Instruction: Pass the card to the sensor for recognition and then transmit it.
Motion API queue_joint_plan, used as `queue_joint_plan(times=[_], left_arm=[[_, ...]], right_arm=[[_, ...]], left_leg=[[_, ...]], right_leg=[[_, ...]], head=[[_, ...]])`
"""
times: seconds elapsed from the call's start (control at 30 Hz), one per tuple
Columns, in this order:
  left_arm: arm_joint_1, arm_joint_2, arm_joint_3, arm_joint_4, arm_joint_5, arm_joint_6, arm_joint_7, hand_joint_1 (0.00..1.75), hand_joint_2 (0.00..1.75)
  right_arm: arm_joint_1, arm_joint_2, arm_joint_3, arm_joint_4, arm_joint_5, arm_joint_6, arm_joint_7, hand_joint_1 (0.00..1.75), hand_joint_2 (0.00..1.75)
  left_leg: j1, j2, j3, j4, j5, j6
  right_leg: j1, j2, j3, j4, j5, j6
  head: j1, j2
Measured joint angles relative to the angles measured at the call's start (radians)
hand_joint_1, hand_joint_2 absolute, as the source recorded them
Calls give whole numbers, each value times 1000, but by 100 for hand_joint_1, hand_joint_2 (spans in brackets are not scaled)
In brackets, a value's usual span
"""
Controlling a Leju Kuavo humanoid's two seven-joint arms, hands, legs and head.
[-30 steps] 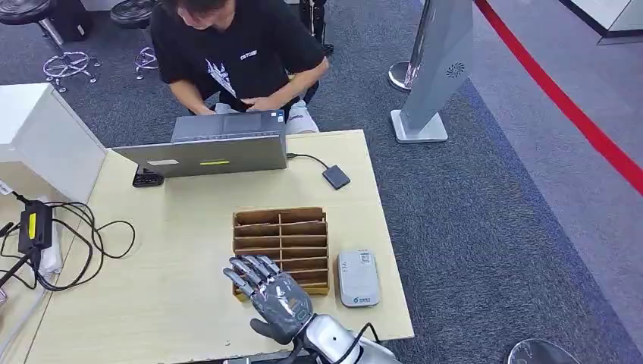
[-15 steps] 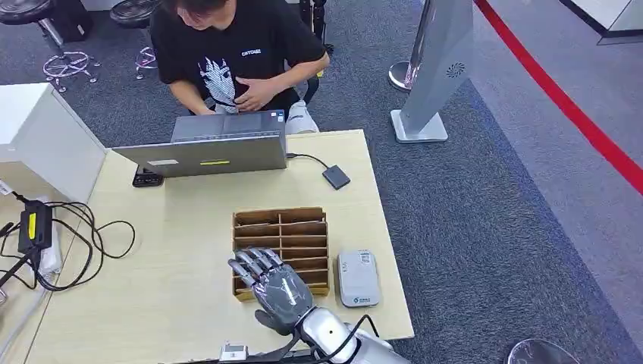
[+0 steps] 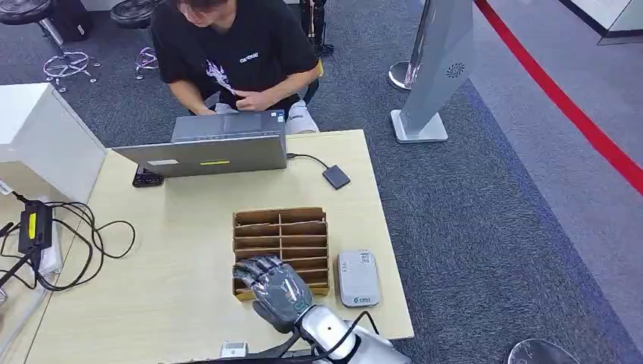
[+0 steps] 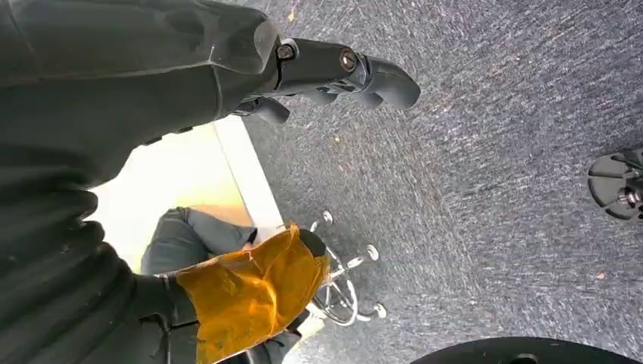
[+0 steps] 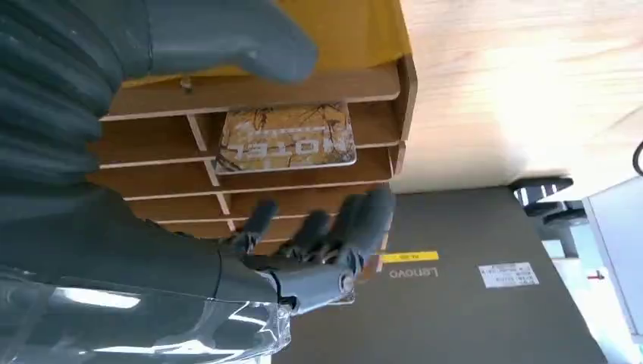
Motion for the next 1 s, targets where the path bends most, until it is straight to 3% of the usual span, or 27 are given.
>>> queue_joint_plan(times=[0.07, 0.33, 0.6, 0.77, 1.0], left_arm=[[0, 0, 0, 0, -4, 0, 0, 0, 175], [0, 0, 0, 0, -5, -1, 0, 0, 175], [0, 0, 0, 0, -5, -2, 0, 0, 175], [0, 0, 0, 0, -7, -2, 0, 0, 175], [0, 0, 0, 0, -9, -2, 0, 0, 175]], right_arm=[[0, 0, 0, 10, -11, -9, -8, 148, 175], [-4, 17, -2, 56, -28, -42, -38, 171, 175], [-5, 25, -2, 79, -31, -46, -48, 171, 175], [-5, 25, -6, 77, -31, -90, -66, 175, 175], [-2, -6, -64, -72, 53, -135, -55, 175, 175]], left_leg=[[0, 0, 0, 0, 0, 0], [0, 0, 0, 0, 0, 0], [0, 0, 1, 0, 0, 0], [0, 0, 1, 0, 0, 0], [0, 0, 1, 0, 0, 0]], right_leg=[[0, 0, 0, 0, 0, 0], [0, 0, 0, 0, 0, 0], [0, 0, 1, 0, 0, 0], [0, 0, 0, 0, 0, 0], [0, 0, 0, 0, 0, 0]], head=[[0, 0], [0, 0], [0, 0], [0, 0], [0, 0]])
